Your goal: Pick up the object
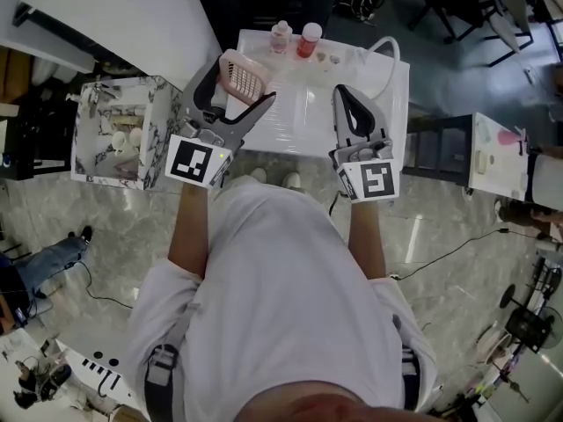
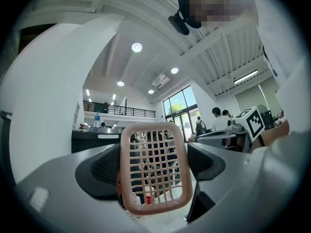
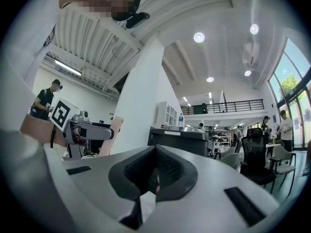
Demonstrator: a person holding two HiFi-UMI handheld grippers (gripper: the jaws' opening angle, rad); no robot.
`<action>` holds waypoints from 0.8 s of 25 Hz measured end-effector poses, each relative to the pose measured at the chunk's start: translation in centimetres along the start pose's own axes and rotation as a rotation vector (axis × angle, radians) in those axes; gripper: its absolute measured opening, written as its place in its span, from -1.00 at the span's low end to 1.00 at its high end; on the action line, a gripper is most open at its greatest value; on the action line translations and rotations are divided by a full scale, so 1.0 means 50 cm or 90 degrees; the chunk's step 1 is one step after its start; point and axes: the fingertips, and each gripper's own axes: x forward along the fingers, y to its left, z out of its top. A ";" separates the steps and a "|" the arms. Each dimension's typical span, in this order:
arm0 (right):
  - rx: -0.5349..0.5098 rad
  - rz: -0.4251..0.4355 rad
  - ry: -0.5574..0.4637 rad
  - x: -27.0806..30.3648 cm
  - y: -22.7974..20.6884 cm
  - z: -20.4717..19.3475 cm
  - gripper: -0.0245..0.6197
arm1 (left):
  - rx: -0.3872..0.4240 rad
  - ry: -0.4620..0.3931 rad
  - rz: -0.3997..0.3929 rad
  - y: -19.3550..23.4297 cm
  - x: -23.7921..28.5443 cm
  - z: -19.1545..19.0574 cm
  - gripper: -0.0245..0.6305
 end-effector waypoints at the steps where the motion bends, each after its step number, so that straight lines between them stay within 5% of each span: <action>1: 0.000 -0.001 -0.002 0.000 0.001 0.004 -0.92 | -0.006 -0.006 0.004 0.002 0.001 0.003 0.38; 20: 0.000 -0.013 -0.008 -0.017 -0.026 -0.001 -0.92 | -0.005 -0.005 -0.004 -0.017 0.018 0.006 0.38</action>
